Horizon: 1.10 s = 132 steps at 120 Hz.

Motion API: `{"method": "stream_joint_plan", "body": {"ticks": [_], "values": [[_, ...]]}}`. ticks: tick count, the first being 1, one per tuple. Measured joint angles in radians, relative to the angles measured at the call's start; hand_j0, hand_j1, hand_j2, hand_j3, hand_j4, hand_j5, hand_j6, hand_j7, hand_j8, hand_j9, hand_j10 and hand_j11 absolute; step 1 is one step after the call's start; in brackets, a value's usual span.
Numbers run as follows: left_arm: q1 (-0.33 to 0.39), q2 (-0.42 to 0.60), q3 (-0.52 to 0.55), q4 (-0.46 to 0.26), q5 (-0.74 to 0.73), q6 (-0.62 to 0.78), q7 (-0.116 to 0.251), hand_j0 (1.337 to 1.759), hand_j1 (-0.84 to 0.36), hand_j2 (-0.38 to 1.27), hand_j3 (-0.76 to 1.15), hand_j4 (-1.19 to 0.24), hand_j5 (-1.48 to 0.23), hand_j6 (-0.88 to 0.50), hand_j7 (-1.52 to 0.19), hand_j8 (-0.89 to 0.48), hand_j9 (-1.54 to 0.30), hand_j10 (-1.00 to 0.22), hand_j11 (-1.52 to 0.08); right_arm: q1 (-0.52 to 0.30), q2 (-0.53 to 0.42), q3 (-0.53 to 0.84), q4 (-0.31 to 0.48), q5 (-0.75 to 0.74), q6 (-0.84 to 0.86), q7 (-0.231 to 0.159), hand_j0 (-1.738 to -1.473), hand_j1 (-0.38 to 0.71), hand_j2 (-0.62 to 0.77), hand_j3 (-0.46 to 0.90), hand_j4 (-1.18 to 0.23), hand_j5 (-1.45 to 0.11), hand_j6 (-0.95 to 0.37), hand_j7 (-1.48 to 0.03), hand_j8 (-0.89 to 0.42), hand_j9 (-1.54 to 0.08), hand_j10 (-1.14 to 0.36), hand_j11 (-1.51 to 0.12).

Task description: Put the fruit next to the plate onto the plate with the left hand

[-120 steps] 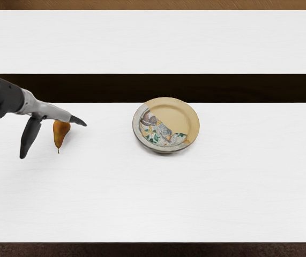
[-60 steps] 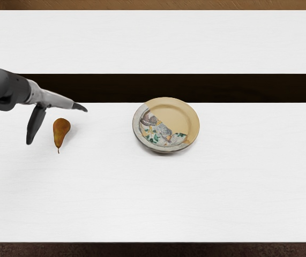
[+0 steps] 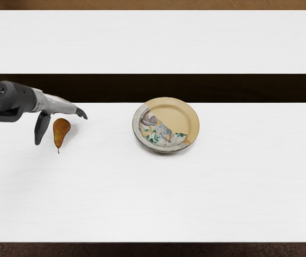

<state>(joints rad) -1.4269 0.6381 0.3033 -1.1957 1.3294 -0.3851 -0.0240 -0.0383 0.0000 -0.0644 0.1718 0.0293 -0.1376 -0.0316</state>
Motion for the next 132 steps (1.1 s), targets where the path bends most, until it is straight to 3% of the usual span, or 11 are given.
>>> {"method": "stream_joint_plan", "body": {"ticks": [132], "values": [[0.082, -0.02, 0.012, 0.043, 0.029, 0.197, -0.006, 1.658, 0.05, 0.05, 0.0, -0.25, -0.32, -0.25, -0.32, -0.25, -0.32, -0.25, -0.32, 0.0, 0.0, 0.0, 0.0, 0.0, 0.0, 0.0, -1.658, -0.31, -0.01, 0.0, -0.03, -0.04, -0.03, -0.04, -0.03, -0.04, -0.03, -0.04]]}}
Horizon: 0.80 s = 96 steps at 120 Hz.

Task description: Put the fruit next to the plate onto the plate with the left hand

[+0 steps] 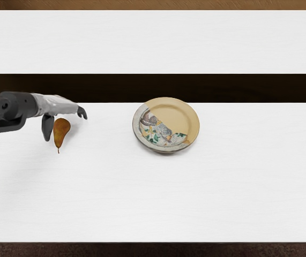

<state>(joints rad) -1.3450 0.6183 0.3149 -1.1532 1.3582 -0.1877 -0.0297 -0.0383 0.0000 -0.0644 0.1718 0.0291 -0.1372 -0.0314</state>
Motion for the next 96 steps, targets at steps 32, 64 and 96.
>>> {"method": "stream_joint_plan", "body": {"ticks": [32, 64, 96], "values": [[0.029, -0.013, 0.001, 0.022, 0.0, 0.04, -0.001, 1.658, 0.05, 0.05, 0.0, -0.26, -0.33, -0.24, -0.36, -0.26, -0.33, -0.26, -0.33, 0.0, 0.0, 0.0, 0.0, 0.0, 0.0, 0.0, -1.658, -0.31, -0.01, 0.0, -0.03, -0.04, -0.03, -0.04, -0.03, -0.04, -0.03, -0.04], [0.037, -0.025, 0.002, 0.037, -0.002, 0.048, -0.003, 1.658, 0.04, 0.05, 0.0, -0.16, -0.51, -0.02, -0.73, -0.25, -0.33, -0.26, -0.33, 0.0, 0.0, 0.0, 0.0, 0.0, 0.0, 0.0, -1.658, -0.31, -0.01, 0.0, -0.03, -0.04, -0.03, -0.04, -0.03, -0.04, -0.03, -0.04], [0.04, -0.009, 0.005, 0.019, 0.003, 0.065, 0.001, 1.658, 0.02, 0.06, 0.0, -0.25, -0.38, -0.09, -0.56, -0.28, -0.36, -0.28, -0.36, 0.0, 0.0, 0.0, 0.0, 0.0, 0.0, 0.0, -1.658, -0.31, -0.01, 0.0, -0.03, -0.04, -0.03, -0.04, -0.03, -0.04, -0.03, -0.04]]}}
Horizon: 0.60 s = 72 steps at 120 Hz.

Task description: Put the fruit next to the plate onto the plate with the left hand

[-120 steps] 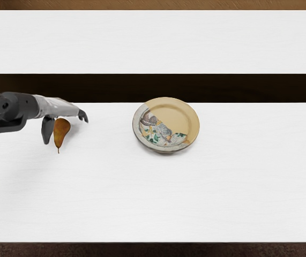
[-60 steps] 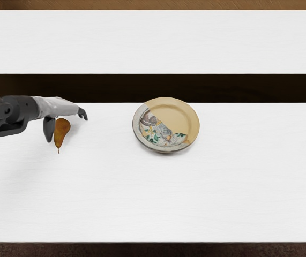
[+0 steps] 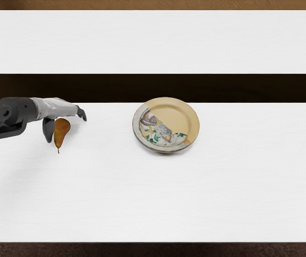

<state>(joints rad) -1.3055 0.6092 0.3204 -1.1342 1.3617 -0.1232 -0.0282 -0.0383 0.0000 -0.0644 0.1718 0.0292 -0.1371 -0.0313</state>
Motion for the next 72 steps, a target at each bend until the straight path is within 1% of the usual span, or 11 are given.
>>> {"method": "stream_joint_plan", "body": {"ticks": [9, 13, 16, 26, 27, 28, 29, 39, 43, 59, 72], "values": [[-0.001, 0.0, 0.001, -0.005, 0.006, 0.003, 0.006, 1.658, 0.0, 0.06, 0.0, -0.26, -0.36, -0.11, -0.58, -0.29, -0.38, -0.29, -0.38, 0.0, 0.0, 0.0, 0.0, 0.0, 0.0, 0.0, -1.658, -0.31, -0.01, 0.0, -0.03, -0.04, -0.03, -0.04, -0.03, -0.04, -0.03, -0.04], [-0.001, 0.0, 0.001, -0.009, 0.005, 0.006, 0.005, 1.658, 0.0, 0.06, 0.0, -0.27, -0.37, -0.13, -0.51, -0.3, -0.38, -0.3, -0.38, 0.0, 0.0, 0.0, 0.0, 0.0, 0.0, 0.0, -1.658, -0.31, -0.01, 0.0, -0.03, -0.04, -0.03, -0.04, -0.03, -0.04, -0.03, -0.04], [0.0, 0.0, 0.002, -0.011, 0.007, 0.009, 0.006, 1.658, 0.0, 0.06, 0.0, -0.28, -0.37, -0.1, -0.57, -0.3, -0.38, -0.3, -0.38, 0.0, 0.0, 0.0, 0.0, 0.0, 0.0, 0.0, -1.658, -0.31, -0.01, 0.0, -0.03, -0.04, -0.03, -0.04, -0.03, -0.04, -0.03, -0.04], [0.0, 0.001, 0.003, -0.016, 0.01, 0.014, 0.014, 1.658, -0.01, 0.07, 0.0, -0.29, -0.34, -0.12, -0.53, -0.31, -0.39, -0.31, -0.39, 0.0, 0.0, 0.0, 0.0, 0.0, 0.0, 0.0, -1.658, -0.31, -0.01, 0.0, -0.03, -0.04, -0.03, -0.04, -0.03, -0.04, -0.03, -0.04], [0.0, 0.001, 0.003, -0.017, 0.01, 0.014, 0.012, 1.658, -0.01, 0.07, 0.0, -0.29, -0.34, -0.09, -0.64, -0.31, -0.39, -0.31, -0.4, 0.0, 0.0, 0.0, 0.0, 0.0, 0.0, 0.0, -1.658, -0.31, -0.01, 0.0, -0.03, -0.04, -0.03, -0.04, -0.03, -0.04, -0.03, -0.04], [0.0, 0.002, 0.003, -0.018, 0.011, 0.015, 0.013, 1.658, -0.01, 0.07, 0.0, -0.29, -0.34, -0.1, -0.63, -0.31, -0.4, -0.31, -0.4, 0.0, 0.0, 0.0, 0.0, 0.0, 0.0, 0.0, -1.658, -0.31, -0.01, 0.0, -0.03, -0.04, -0.03, -0.04, -0.03, -0.04, -0.03, -0.04], [0.0, 0.003, 0.004, -0.016, 0.016, 0.014, 0.013, 1.658, -0.02, 0.06, 0.0, -0.27, -0.36, -0.02, -0.64, -0.31, -0.4, -0.31, -0.4, 0.0, 0.0, 0.0, 0.0, 0.0, 0.0, 0.0, -1.658, -0.31, -0.01, 0.0, -0.03, -0.04, -0.03, -0.04, -0.03, -0.04, -0.03, -0.04], [0.001, 0.018, 0.002, -0.031, 0.005, 0.017, 0.003, 1.658, -0.04, 0.07, 0.0, -0.31, -0.42, -0.13, -0.58, -0.33, -0.42, -0.33, -0.42, 0.0, 0.0, 0.0, 0.0, 0.0, 0.0, 0.0, -1.658, -0.31, -0.01, 0.0, -0.03, -0.04, -0.03, -0.04, -0.03, -0.04, -0.03, -0.04], [0.002, 0.026, 0.002, -0.036, 0.003, 0.017, 0.001, 1.658, -0.05, 0.07, 0.0, -0.31, -0.41, -0.16, -0.51, -0.33, -0.43, -0.33, -0.43, 0.0, 0.0, 0.0, 0.0, 0.0, 0.0, -0.001, -1.658, -0.31, -0.01, 0.0, -0.03, -0.04, -0.03, -0.04, -0.03, -0.04, -0.03, -0.04], [0.002, 0.043, 0.002, -0.056, 0.0, 0.018, -0.008, 1.658, -0.07, 0.07, 0.0, -0.34, -0.44, -0.21, -0.42, -0.35, -0.45, -0.35, -0.45, 0.0, 0.0, 0.0, 0.0, 0.0, 0.0, 0.0, -1.658, -0.31, -0.01, 0.0, -0.03, -0.04, -0.03, -0.04, -0.03, -0.04, -0.03, -0.04], [0.002, 0.053, 0.002, -0.067, -0.002, 0.02, -0.015, 1.658, -0.08, 0.07, 0.0, -0.36, -0.46, -0.26, -0.42, -0.36, -0.47, -0.36, -0.47, 0.0, 0.0, 0.0, 0.0, 0.0, 0.0, 0.0, -1.658, -0.31, -0.01, 0.0, -0.03, -0.04, -0.03, -0.04, -0.03, -0.04, -0.03, -0.04]]}}
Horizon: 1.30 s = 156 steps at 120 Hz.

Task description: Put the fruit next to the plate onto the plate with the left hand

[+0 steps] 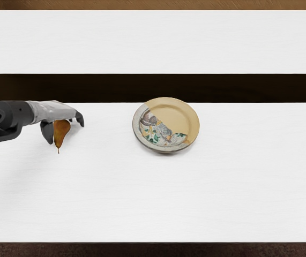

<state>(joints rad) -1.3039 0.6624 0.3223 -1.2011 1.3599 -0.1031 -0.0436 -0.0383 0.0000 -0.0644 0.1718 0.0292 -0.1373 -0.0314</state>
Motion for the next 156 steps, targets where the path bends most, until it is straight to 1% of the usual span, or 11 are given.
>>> {"method": "stream_joint_plan", "body": {"ticks": [11, 22, 33, 58, 86, 104, 117, 127, 130, 141, 156], "values": [[0.0, 0.0, 0.001, -0.007, 0.002, 0.001, 0.0, 1.658, -0.1, 0.08, 0.0, -0.38, -0.49, -0.27, -0.38, -0.38, -0.49, -0.38, -0.49, 0.0, 0.0, 0.0, 0.0, 0.0, 0.0, 0.0, -1.658, -0.31, -0.01, 0.0, -0.03, -0.04, -0.03, -0.04, -0.03, -0.04, -0.03, -0.04], [0.0, 0.001, 0.001, -0.01, 0.006, 0.002, 0.003, 1.658, -0.12, 0.1, 0.0, -0.4, -0.51, -0.24, -0.43, -0.4, -0.52, -0.4, -0.52, 0.0, 0.0, 0.0, 0.0, 0.0, 0.0, 0.0, -1.658, -0.31, -0.01, 0.0, -0.03, -0.04, -0.03, -0.04, -0.03, -0.04, -0.03, -0.04], [0.0, 0.006, 0.0, -0.012, 0.003, 0.002, 0.001, 1.658, -0.14, 0.14, 0.0, -0.42, -0.54, -0.26, -0.4, -0.42, -0.55, -0.42, -0.55, 0.0, 0.0, 0.0, 0.0, 0.0, 0.0, 0.0, -1.658, -0.31, -0.01, 0.0, -0.03, -0.04, -0.03, -0.04, -0.03, -0.04, -0.03, -0.04], [0.0, 0.008, 0.0, -0.014, -0.001, 0.001, -0.003, 1.658, -0.18, 0.19, 0.0, -0.46, -0.61, -0.28, -0.39, -0.38, -0.61, -0.47, -0.61, 0.0, 0.0, 0.0, 0.0, 0.0, 0.0, 0.0, -1.658, -0.31, -0.01, 0.0, -0.03, -0.04, -0.03, -0.04, -0.03, -0.04, -0.03, -0.04], [0.0, 0.008, 0.001, -0.012, -0.008, 0.0, -0.004, 1.657, -0.23, 0.28, 0.0, -0.53, -0.68, -0.29, -0.37, -0.34, -0.69, -0.44, -0.69, 0.0, 0.0, 0.0, 0.0, 0.0, 0.0, -0.001, -1.658, -0.31, -0.01, 0.0, -0.03, -0.04, -0.03, -0.04, -0.03, -0.04, -0.03, -0.04], [-0.001, 0.009, 0.003, -0.012, -0.011, 0.001, -0.005, 1.657, -0.29, 0.43, 0.0, -0.6, -0.73, -0.27, -0.39, -0.32, -0.75, -0.41, -0.76, 0.0, 0.0, 0.0, 0.0, 0.0, 0.0, 0.0, -1.658, -0.31, -0.01, 0.0, -0.03, -0.04, -0.03, -0.04, -0.03, -0.04, -0.03, -0.04], [-0.002, 0.009, 0.004, -0.011, -0.022, -0.003, -0.005, 1.657, -0.29, 0.53, 0.0, -0.64, -0.78, -0.26, -0.41, -0.35, -0.81, -0.45, -0.82, 0.0, 0.0, 0.0, 0.0, 0.0, 0.0, 0.0, -1.658, -0.31, -0.01, 0.0, -0.03, -0.04, -0.03, -0.04, -0.03, -0.04, -0.03, -0.04], [-0.002, 0.014, 0.004, -0.01, -0.029, -0.004, -0.008, 1.657, -0.31, 0.65, 0.0, -0.66, -0.83, -0.28, -0.36, -0.38, -0.86, -0.49, -0.86, 0.0, 0.0, 0.0, 0.0, 0.0, 0.0, 0.0, -1.658, -0.31, -0.01, 0.0, -0.03, -0.04, -0.03, -0.04, -0.03, -0.04, -0.03, -0.04], [-0.005, 0.025, 0.004, -0.01, -0.029, -0.004, -0.007, 1.658, -0.33, 0.63, 0.0, -0.67, -0.84, -0.33, -0.43, -0.39, -0.87, -0.51, -0.87, 0.0, 0.0, 0.0, 0.0, 0.0, 0.0, 0.0, -1.658, -0.31, -0.01, 0.0, -0.03, -0.04, -0.03, -0.04, -0.03, -0.04, -0.03, -0.04], [-0.008, 0.032, 0.005, -0.011, -0.034, -0.003, -0.005, 1.658, -0.34, 0.71, 0.0, -0.69, -0.88, -0.48, -0.62, -0.44, -0.9, -0.57, -0.91, 0.0, 0.0, 0.0, 0.0, 0.0, 0.0, 0.0, -1.658, -0.31, -0.01, 0.0, -0.03, -0.04, -0.03, -0.04, -0.03, -0.04, -0.03, -0.04], [-0.005, 0.032, 0.005, -0.012, -0.066, -0.003, -0.005, 1.657, -0.36, 0.82, 0.0, -0.71, -0.92, -0.59, -0.78, -0.47, -0.94, -0.61, -0.95, 0.0, 0.0, 0.0, 0.0, 0.0, 0.0, 0.0, -1.658, -0.31, -0.01, 0.0, -0.03, -0.04, -0.03, -0.04, -0.03, -0.04, -0.03, -0.04]]}}
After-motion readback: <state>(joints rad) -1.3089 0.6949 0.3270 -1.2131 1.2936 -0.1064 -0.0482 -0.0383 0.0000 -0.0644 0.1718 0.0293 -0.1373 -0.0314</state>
